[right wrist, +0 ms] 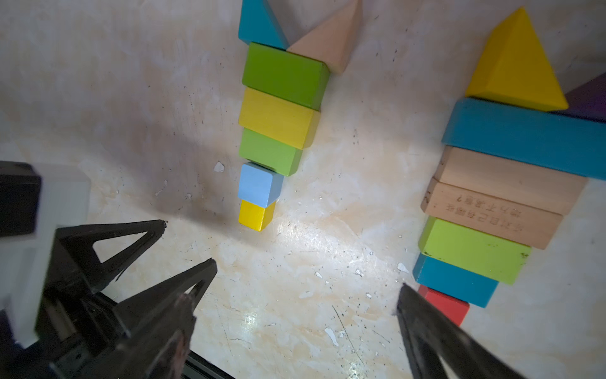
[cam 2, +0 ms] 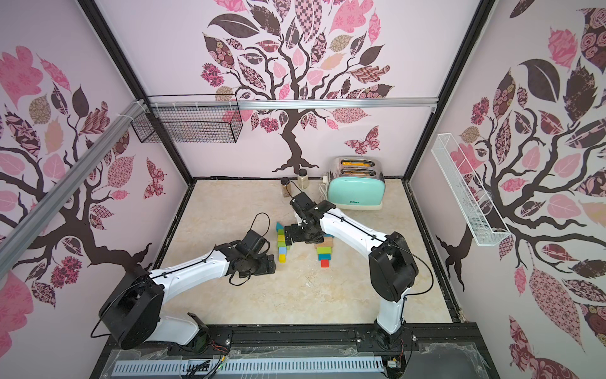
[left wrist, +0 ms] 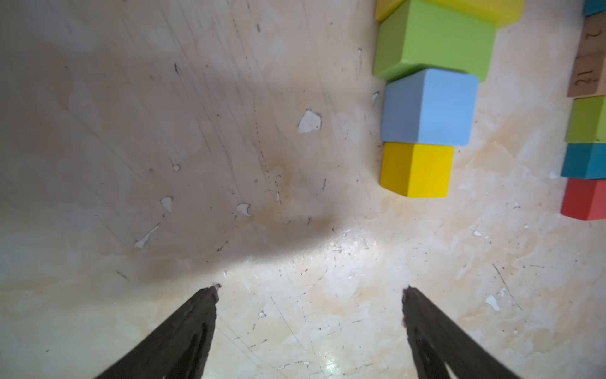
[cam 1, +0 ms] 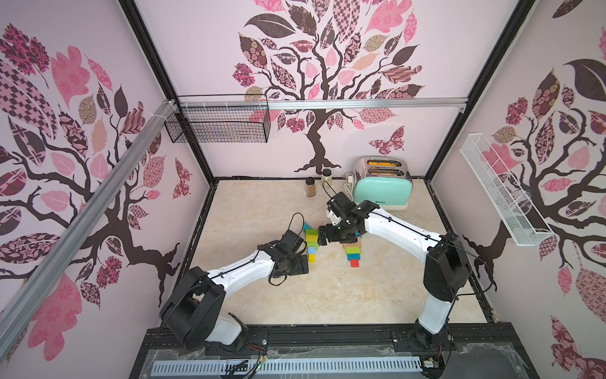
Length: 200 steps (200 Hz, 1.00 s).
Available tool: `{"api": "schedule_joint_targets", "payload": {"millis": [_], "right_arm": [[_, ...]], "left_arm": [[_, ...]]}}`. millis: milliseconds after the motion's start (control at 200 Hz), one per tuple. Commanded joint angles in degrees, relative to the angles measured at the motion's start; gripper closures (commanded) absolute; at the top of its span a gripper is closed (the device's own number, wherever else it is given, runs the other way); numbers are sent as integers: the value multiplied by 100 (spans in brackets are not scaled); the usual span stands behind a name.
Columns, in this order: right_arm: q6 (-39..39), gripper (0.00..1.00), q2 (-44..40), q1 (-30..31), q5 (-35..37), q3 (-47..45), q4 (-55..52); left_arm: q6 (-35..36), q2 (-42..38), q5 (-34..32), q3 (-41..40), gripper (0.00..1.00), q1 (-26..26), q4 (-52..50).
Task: Assemble a carrot with building blocks
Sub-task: Adjust the building block at the center of the board.
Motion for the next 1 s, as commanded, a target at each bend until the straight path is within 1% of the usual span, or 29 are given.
{"api": "schedule_joint_targets", "payload": {"millis": [0,550,995], "right_arm": [[3,1,-131,-25,55,-80,5],[-21,1,-199,-24,20,-86,49],[-67,1,-182,-26,7,-108,56]], "left_arm": [[-118,175,-149,29,7,-20,279],[26,971,-373,461,6,-57,547],[78,1214,-444,628,6,-56,504]]}}
